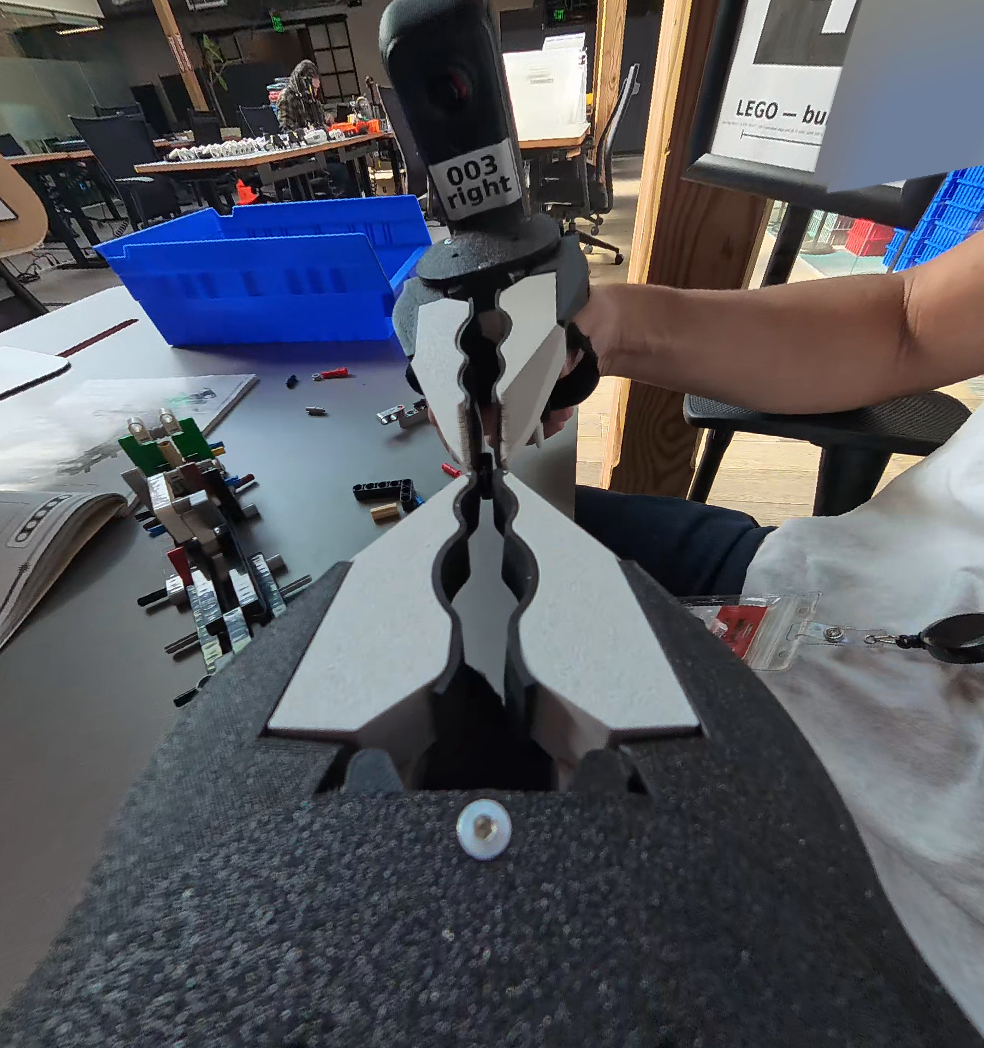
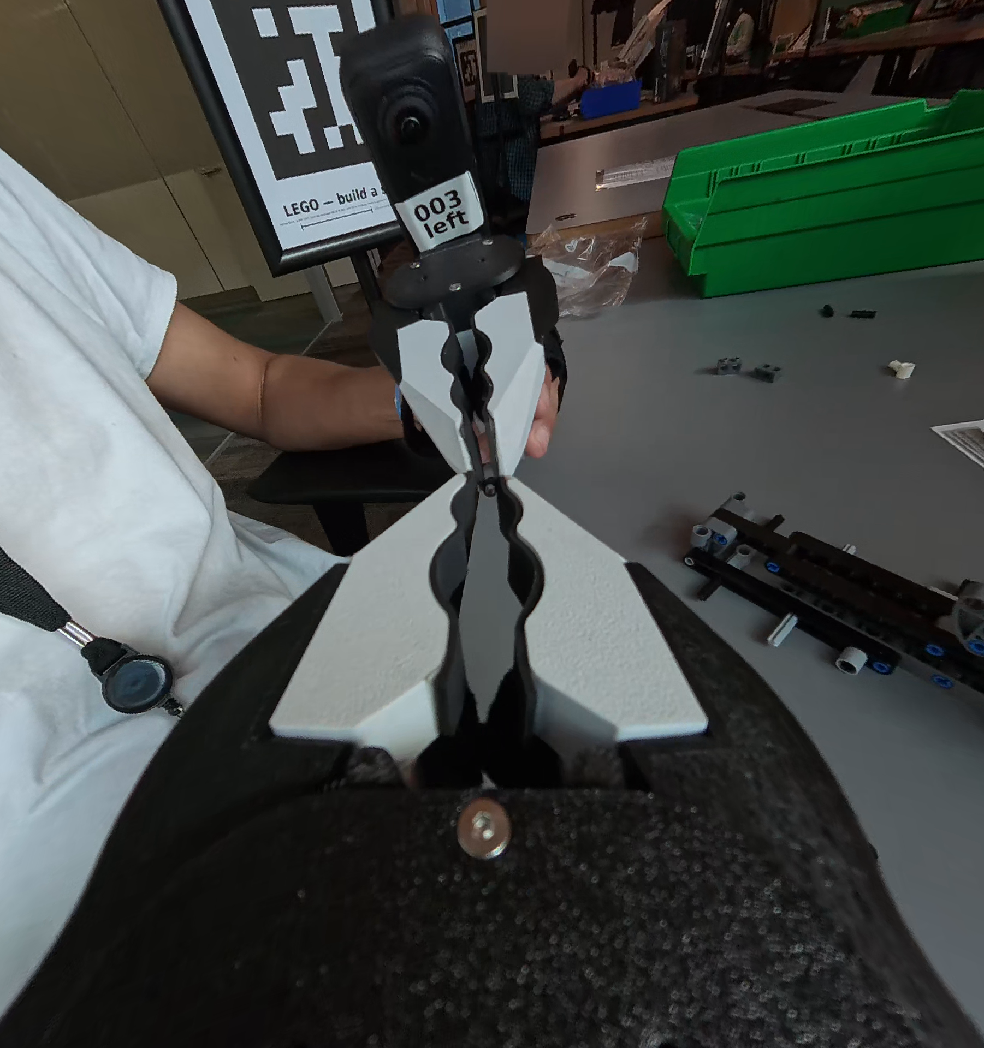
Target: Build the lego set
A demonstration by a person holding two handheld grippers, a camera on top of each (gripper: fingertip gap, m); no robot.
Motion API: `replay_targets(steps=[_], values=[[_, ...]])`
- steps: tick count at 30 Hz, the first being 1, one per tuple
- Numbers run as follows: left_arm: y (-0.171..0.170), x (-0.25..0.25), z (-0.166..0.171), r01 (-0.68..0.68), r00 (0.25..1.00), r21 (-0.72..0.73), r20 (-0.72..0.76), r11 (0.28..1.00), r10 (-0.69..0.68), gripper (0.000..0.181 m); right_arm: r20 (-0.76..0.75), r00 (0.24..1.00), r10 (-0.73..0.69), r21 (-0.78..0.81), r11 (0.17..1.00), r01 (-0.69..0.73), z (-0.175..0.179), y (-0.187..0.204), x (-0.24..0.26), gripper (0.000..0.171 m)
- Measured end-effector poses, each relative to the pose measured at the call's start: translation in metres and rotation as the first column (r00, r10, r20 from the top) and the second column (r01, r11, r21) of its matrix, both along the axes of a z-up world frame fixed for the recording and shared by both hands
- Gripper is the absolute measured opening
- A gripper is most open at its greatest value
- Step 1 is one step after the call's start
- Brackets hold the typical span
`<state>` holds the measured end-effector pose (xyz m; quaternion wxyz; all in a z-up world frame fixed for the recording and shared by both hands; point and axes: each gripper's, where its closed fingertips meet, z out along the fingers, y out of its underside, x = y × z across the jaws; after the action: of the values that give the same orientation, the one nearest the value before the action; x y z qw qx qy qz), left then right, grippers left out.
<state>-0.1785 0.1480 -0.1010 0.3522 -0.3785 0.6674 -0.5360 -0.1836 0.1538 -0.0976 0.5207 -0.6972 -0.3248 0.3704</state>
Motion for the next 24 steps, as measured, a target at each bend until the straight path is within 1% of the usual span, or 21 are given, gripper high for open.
replay_targets(steps=[4,6,9,11,13,16,18,24], values=[[-0.002,0.0,-0.003,0.017,1.0,-0.017,-0.018,1.0,-0.017,0.003,0.003,1.0,0.006,-0.02,1.0,-0.006,-0.004,-0.002,0.0,0.003],[-0.004,-0.001,-0.004,0.045,0.997,-0.065,-0.052,0.997,-0.049,0.002,0.011,1.0,0.014,-0.017,1.0,-0.014,-0.005,-0.003,0.0,0.004],[-0.008,-0.003,-0.004,0.11,0.983,-0.205,-0.121,0.973,-0.137,0.002,0.065,0.997,0.033,0.029,0.999,-0.035,-0.004,-0.008,-0.003,0.004],[-0.012,-0.006,-0.004,0.155,0.958,-0.328,-0.179,0.932,-0.222,0.001,0.15,0.988,0.047,0.072,0.996,-0.058,-0.007,-0.012,-0.004,0.005],[-0.014,-0.006,-0.004,0.182,0.94,-0.402,-0.196,0.897,-0.279,0.001,0.235,0.971,0.049,0.124,0.989,-0.08,-0.009,-0.015,-0.004,0.006],[-0.014,-0.006,-0.004,0.192,0.93,-0.434,-0.206,0.88,-0.305,0.001,0.324,0.946,0.017,0.205,0.975,-0.087,-0.008,-0.016,0.0,0.005],[-0.014,-0.005,-0.005,0.192,0.926,-0.445,-0.214,0.875,-0.312,0.001,0.358,0.934,-0.003,0.243,0.966,-0.09,-0.007,-0.016,0.001,0.004],[-0.014,-0.004,-0.007,0.197,0.909,-0.486,-0.235,0.851,-0.345,0.001,0.406,0.914,-0.02,0.265,0.959,-0.096,-0.01,-0.016,0.002,0.005]])
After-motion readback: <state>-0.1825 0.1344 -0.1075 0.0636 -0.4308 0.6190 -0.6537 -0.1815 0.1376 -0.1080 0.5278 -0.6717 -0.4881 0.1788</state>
